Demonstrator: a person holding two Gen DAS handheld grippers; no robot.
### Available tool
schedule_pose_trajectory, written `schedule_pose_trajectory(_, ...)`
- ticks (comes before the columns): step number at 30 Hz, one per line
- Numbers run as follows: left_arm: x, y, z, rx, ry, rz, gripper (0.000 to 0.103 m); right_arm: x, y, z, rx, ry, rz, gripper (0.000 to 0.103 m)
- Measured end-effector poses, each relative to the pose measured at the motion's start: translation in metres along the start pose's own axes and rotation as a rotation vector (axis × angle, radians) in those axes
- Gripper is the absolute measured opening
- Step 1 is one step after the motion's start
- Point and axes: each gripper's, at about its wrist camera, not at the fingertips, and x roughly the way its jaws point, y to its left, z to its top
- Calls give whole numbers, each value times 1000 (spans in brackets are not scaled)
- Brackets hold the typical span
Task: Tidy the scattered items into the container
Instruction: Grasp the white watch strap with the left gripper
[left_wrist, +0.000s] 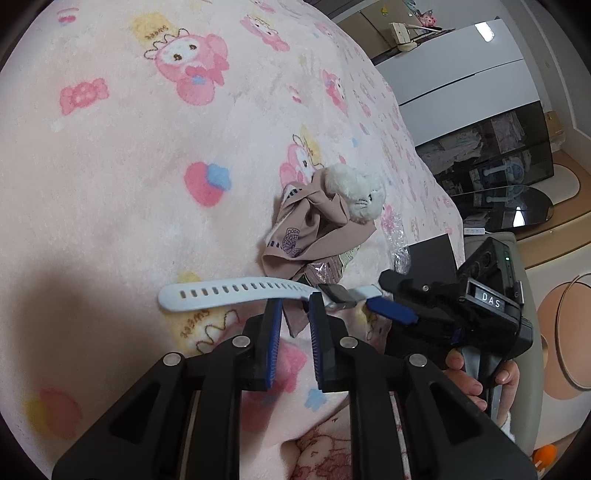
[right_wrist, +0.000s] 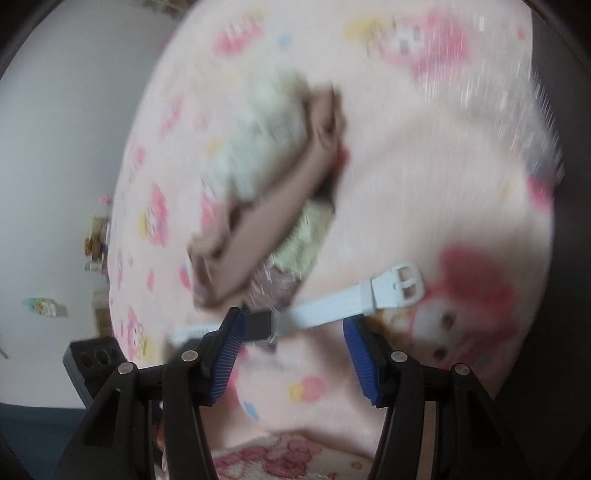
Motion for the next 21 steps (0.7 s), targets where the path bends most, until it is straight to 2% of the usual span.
schedule_pose_trajectory(1,-1,1,0,-3,-2,-5,24,2,2,1,-2,14,-20,53)
schedule_pose_trajectory(3,-1,2,1,-10,-2,-13,29,19,-1,-7,23,97,-56,53)
schedule_pose_trajectory(6,0,3,2,-20,-3,-13,29,27,-12,-20,86,141,-4,53)
schedule_pose_trajectory(9,-2,6,4,-48,-23,-38,30,14,-21,-12,173,60,39,53)
schedule_pose_trajectory(11,-2,7,7,-66,-42,-47,30,10,-14,-6,187,26,56,53)
schedule_pose_trajectory(14,-1,9,11,-95,-69,-72,30,14,-8,-4,168,10,79,53)
schedule_pose_trajectory(16,-1,9,13,-111,-80,-95,36,9,-6,-4,176,-13,106,53)
schedule_pose_trajectory(18,0,8,15,-124,-92,-104,38,6,-3,-5,161,-33,124,52)
schedule_pose_trajectory(21,1,11,18,-153,-110,-105,38,17,1,-5,156,-15,109,47)
